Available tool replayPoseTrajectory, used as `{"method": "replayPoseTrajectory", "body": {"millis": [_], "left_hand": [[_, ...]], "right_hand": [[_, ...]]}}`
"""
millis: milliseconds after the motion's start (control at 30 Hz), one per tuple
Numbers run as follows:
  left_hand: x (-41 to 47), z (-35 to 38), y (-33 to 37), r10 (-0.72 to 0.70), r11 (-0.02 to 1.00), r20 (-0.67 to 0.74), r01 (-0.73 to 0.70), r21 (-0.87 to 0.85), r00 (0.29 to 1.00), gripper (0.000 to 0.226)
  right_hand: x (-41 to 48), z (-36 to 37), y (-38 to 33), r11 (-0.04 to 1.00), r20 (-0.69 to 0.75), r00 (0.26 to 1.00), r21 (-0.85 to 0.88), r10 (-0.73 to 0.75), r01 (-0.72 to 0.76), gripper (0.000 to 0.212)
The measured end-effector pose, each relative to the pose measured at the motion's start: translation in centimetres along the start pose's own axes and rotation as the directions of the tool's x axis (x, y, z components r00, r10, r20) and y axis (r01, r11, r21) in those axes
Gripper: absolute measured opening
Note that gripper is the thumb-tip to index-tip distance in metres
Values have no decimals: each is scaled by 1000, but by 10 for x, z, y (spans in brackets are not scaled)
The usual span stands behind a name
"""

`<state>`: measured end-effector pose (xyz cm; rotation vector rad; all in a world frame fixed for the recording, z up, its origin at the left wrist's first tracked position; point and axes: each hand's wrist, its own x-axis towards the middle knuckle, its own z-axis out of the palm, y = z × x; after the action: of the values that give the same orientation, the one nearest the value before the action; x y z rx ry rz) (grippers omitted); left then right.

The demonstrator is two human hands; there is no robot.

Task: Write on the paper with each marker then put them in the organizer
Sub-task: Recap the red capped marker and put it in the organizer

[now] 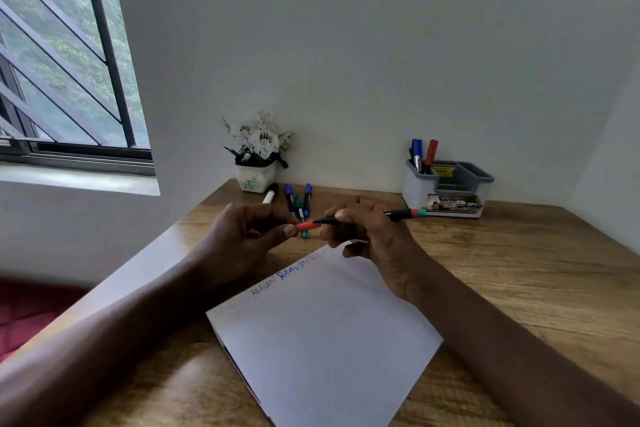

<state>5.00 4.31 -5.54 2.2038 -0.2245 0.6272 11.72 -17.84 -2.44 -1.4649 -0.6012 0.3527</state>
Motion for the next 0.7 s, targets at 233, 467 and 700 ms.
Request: {"method": "replayPoseTrajectory", "body": {"millis": [233,467,700], "left_hand": [[1,-2,5,51,997,-55,-55,-63,997,11],[-1,-1,9,57,993,-54,-62,-97,997,14],[-1,-3,7,45,986,-58,-54,-159,997,13]], "right_hand": [[-1,2,0,993,-100,995,118,-20,32,23],[-1,3,2,997,-36,999,75,-5,8,23],[-1,0,2,989,-24,999,144,-23,26,18]]}}
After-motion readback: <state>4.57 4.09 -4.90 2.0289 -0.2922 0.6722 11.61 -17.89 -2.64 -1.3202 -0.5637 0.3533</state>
